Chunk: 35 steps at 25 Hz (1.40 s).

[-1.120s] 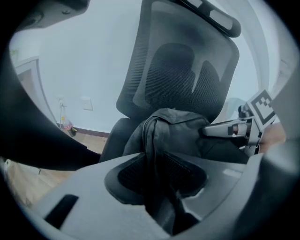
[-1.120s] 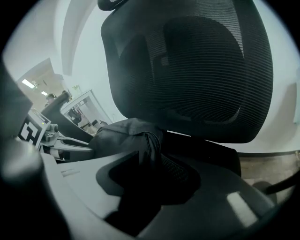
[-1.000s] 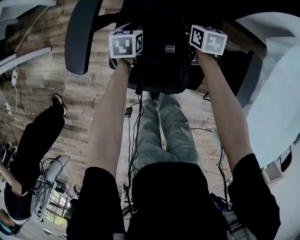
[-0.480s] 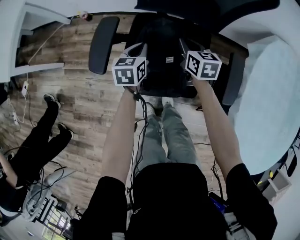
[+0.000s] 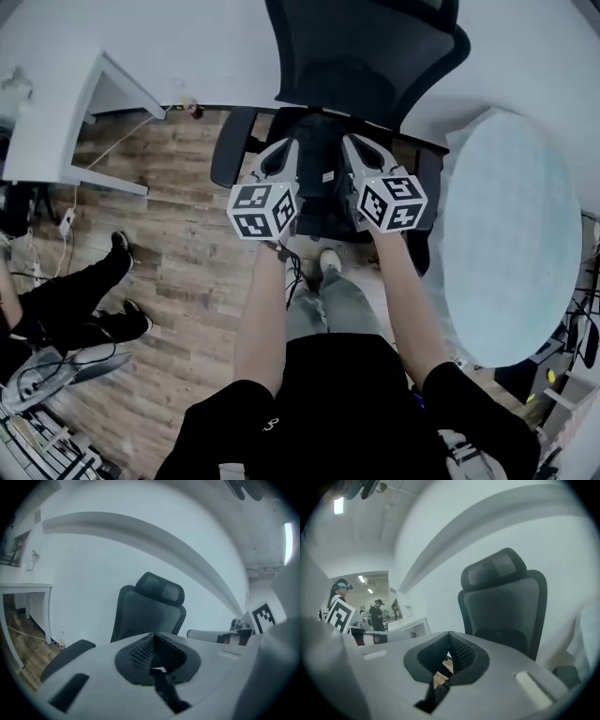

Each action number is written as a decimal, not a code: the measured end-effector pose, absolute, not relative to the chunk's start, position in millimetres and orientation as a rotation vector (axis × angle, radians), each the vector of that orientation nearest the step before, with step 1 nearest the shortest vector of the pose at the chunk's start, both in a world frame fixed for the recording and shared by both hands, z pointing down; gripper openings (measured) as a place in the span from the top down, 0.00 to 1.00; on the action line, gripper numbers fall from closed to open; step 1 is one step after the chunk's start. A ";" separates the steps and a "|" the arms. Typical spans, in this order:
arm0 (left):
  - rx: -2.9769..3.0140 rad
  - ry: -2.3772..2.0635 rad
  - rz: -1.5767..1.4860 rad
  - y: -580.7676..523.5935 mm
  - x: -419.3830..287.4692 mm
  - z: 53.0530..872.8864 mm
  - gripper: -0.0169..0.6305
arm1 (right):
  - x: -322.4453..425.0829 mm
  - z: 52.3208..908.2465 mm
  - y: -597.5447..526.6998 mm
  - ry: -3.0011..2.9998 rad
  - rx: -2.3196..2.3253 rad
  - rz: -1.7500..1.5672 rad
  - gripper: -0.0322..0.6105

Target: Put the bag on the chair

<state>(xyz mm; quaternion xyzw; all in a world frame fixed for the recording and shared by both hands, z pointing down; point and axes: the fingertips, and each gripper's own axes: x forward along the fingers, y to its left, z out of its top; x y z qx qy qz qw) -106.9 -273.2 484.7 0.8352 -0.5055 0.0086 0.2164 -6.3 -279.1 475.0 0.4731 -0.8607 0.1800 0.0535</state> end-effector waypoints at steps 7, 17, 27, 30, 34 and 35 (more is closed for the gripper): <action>2.488 -1.576 -0.072 -245.4 -95.3 361.1 0.97 | -18.6 356.2 -257.7 -2.769 1.433 0.253 0.93; 2.527 -1.866 -0.077 -234.2 -111.4 297.0 0.97 | -10.7 298.3 -238.1 -2.826 1.427 0.072 0.93; 2.549 -1.812 -0.050 -256.0 -83.1 292.0 0.97 | 4.3 294.5 -264.5 -2.798 1.427 0.020 0.93; 2.530 -1.835 -0.046 -262.2 -84.9 294.2 0.97 | 6.6 293.2 -272.3 -2.811 1.410 0.012 0.93; 2.515 -1.846 -0.034 -271.4 -79.3 296.0 0.97 | 14.8 291.6 -281.1 -2.821 1.406 0.008 0.93; 2.517 -1.845 -0.026 -273.6 -76.4 296.4 0.97 | 17.6 291.0 -283.4 -2.824 1.409 0.007 0.93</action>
